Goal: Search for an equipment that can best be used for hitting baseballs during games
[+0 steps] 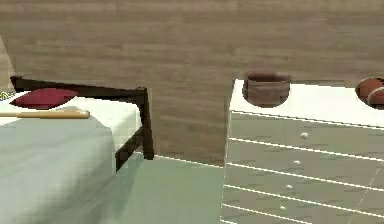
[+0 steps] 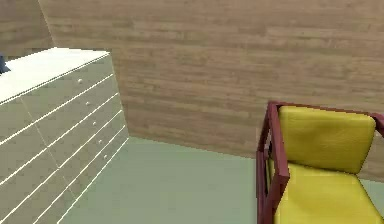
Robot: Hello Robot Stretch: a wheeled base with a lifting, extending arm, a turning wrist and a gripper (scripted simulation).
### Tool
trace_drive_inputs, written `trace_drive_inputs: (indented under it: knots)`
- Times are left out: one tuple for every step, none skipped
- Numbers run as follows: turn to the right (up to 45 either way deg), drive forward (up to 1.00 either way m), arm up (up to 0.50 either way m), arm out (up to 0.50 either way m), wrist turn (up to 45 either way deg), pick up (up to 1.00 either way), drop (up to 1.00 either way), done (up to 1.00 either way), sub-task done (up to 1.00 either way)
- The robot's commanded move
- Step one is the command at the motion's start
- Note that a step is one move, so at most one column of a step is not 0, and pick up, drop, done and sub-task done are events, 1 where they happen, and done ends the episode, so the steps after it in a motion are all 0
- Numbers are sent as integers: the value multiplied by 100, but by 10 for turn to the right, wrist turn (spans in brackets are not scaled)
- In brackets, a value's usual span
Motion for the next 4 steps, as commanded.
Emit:
trace_drive_inputs:
  knots:
    - [0,60,0,0,0,0,0,0,0]
    - [-450,0,0,0,0,0,0,0,0]
    - [-150,0,0,0,0,0,0,0,0]
    - [0,0,0,0,0,0,0,100,0]
